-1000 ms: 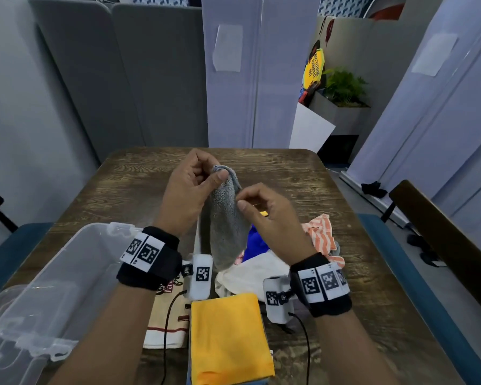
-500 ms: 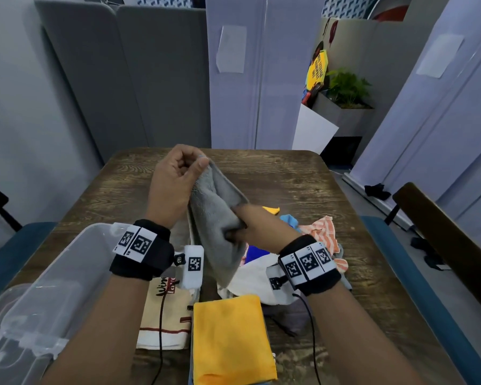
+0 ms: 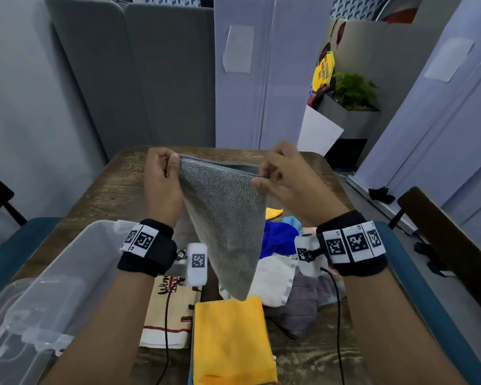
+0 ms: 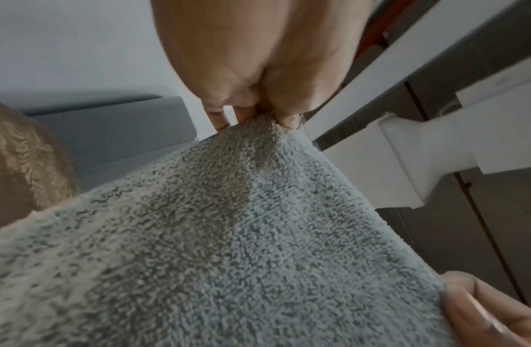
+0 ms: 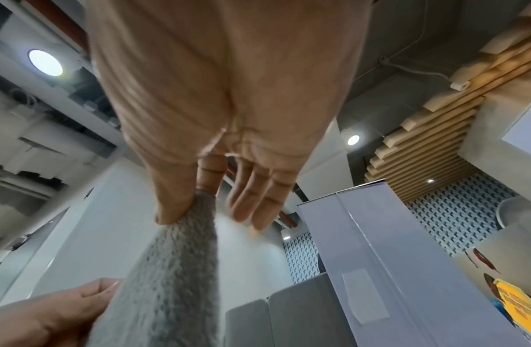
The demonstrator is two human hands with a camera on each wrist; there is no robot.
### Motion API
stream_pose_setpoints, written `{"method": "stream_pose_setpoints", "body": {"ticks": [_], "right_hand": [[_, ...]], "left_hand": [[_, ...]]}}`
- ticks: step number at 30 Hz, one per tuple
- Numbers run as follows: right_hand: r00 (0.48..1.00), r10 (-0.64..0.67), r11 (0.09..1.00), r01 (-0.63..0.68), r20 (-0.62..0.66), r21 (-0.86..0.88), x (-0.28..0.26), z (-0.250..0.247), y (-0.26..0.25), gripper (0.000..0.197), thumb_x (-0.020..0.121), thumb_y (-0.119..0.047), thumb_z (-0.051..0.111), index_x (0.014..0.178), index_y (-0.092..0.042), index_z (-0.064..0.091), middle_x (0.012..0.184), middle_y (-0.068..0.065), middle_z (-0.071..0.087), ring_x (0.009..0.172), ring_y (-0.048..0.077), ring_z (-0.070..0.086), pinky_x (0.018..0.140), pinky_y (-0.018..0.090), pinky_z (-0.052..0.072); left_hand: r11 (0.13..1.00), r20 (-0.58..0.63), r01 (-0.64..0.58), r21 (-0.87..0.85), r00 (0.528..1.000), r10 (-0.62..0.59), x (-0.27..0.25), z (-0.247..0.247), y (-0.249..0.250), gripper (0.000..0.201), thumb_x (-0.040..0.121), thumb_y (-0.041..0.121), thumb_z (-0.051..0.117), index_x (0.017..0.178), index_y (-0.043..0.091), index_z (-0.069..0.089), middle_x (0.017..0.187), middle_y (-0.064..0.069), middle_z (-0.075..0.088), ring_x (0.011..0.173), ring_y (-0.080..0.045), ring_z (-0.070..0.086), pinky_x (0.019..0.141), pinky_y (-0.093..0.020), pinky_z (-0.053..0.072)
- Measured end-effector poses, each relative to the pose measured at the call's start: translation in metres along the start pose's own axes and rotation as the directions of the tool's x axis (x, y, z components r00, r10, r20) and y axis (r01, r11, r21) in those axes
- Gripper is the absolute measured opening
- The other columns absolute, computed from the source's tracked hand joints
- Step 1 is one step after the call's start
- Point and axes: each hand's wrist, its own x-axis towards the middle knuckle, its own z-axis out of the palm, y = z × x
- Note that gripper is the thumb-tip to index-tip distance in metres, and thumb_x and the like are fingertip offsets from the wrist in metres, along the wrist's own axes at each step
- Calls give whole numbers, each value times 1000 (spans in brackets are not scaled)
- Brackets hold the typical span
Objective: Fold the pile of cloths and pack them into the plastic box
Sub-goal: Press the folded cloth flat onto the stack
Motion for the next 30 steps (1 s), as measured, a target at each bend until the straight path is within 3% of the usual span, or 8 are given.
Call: {"method": "stream_pose_setpoints", "body": {"ticks": [3, 7, 11, 16, 19, 23, 27, 30], "right_hand": [[995, 53, 998, -49, -89, 46, -2, -2, 7, 21, 93, -30, 70, 92, -14, 55, 127, -5, 48, 119, 9, 50, 100, 25, 44], [963, 189, 956, -136, -189, 261, -1, 5, 14, 23, 93, -16, 69, 89, -18, 46, 72, -9, 55, 66, 9, 51, 65, 36, 45], [917, 271, 926, -165, -294, 340, -1, 6, 15, 26, 92, -7, 70, 104, -18, 49, 79, 0, 73, 74, 19, 69, 70, 40, 54], [890, 308, 908, -169, -336, 383, 3, 1, 18, 22, 93, -7, 69, 104, -16, 52, 79, 6, 75, 75, 28, 70, 73, 49, 55], [907, 291, 886, -134, -306, 444, 2, 5, 17, 14, 97, -11, 63, 102, -18, 53, 72, 21, 65, 64, 37, 55, 65, 45, 48], [908, 381, 686, -152, -173, 711, 0, 14, 11, 8, 102, -7, 54, 105, -15, 53, 68, -1, 62, 65, 9, 57, 61, 23, 48], [928, 368, 607, -290, 61, 740, -3, 28, 1, 18, 103, -9, 52, 121, -9, 50, 82, 2, 72, 73, 13, 65, 60, 27, 54], [920, 374, 597, -335, 117, 728, -5, 42, -2, 23, 103, -9, 54, 124, -6, 49, 96, 17, 69, 81, 22, 63, 65, 27, 52]], "left_hand": [[999, 4, -17, -41, 1000, 17, 0, 0, 7, 8, 105, 19, 49, 103, 11, 50, 87, 11, 51, 77, 7, 49, 78, -14, 40], [999, 4, -17, -30, 1000, 17, -5, 5, 15, 10, 106, 20, 46, 105, 11, 50, 88, 11, 49, 77, 7, 46, 77, -12, 39], [1000, 60, 6, 7, 998, -6, -11, 7, 10, 18, 106, 28, 45, 107, 12, 50, 90, 7, 50, 79, -7, 48, 76, -28, 43], [997, 91, -22, 77, 996, 15, -17, 10, 10, 23, 106, 29, 47, 107, 7, 50, 85, 14, 48, 72, 5, 45, 71, -23, 39], [997, 75, -18, 79, 997, 12, -18, 11, 9, 23, 106, 29, 45, 109, 7, 49, 81, 12, 46, 67, 2, 43, 65, -19, 37], [977, 33, -22, 211, 999, 15, -20, 11, 5, 20, 108, 35, 38, 110, 17, 44, 72, 8, 49, 56, -3, 45, 58, -30, 43], [876, 115, 11, 483, 990, -76, -25, 14, 4, 22, 104, 15, 43, 126, 19, 48, 116, -5, 59, 96, -22, 61, 80, -38, 51], [915, 375, -231, 331, 922, 97, -39, 25, 15, 33, 105, 20, 44, 137, 20, 52, 143, -1, 46, 136, -16, 40, 116, -39, 29]]}}
